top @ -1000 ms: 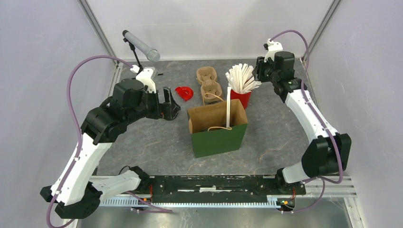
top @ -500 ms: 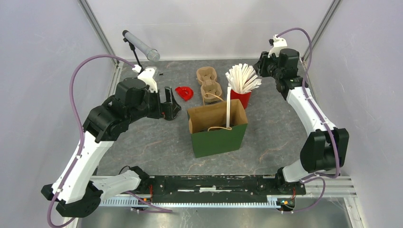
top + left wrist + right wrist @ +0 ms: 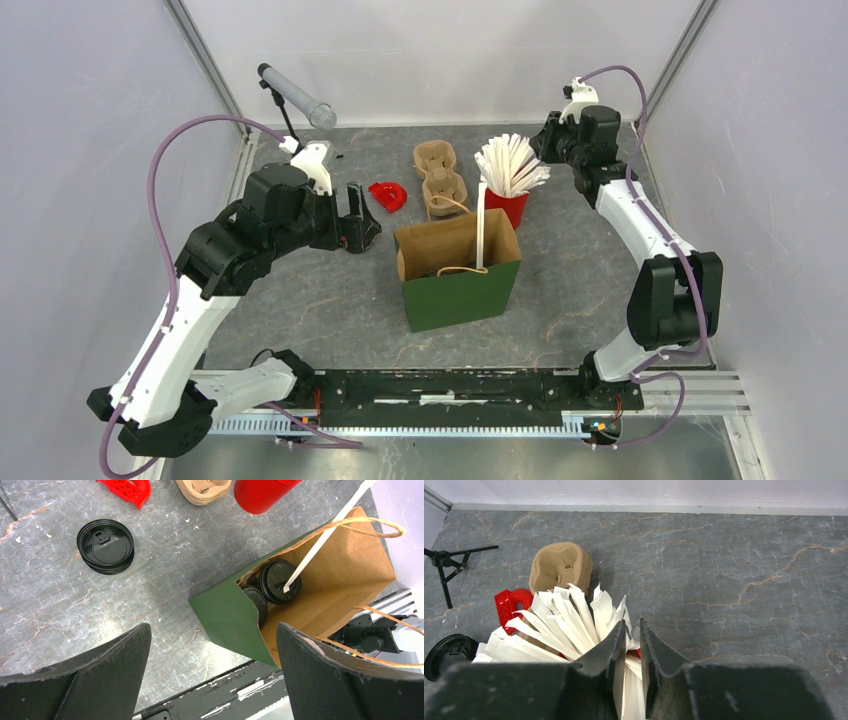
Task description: Pack the takeout coffee
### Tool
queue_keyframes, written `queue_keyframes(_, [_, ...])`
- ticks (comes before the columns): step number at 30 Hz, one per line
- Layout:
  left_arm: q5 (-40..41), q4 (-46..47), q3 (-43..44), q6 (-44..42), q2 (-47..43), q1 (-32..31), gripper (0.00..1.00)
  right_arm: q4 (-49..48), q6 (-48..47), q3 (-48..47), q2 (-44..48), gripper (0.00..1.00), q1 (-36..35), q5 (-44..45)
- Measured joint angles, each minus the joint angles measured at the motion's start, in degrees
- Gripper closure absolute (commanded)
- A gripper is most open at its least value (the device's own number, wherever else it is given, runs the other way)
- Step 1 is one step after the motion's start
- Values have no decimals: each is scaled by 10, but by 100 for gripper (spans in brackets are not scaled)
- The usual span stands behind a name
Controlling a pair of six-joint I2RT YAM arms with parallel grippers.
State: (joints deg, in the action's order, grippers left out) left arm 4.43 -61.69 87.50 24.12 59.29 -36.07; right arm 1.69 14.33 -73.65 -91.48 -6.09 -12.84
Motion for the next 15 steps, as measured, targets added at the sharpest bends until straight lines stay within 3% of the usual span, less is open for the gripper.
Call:
queue_keyframes(8, [0, 0, 3, 0, 5, 0, 0, -2, -1, 1, 0, 89, 0, 1])
queue_keyframes(13, [0, 0, 3, 0, 5, 0, 0, 17, -3, -3, 9, 83, 1, -1])
queue_keyframes(15, [0, 0, 3, 0, 5, 0, 0, 23, -2, -3, 17, 87, 2, -3])
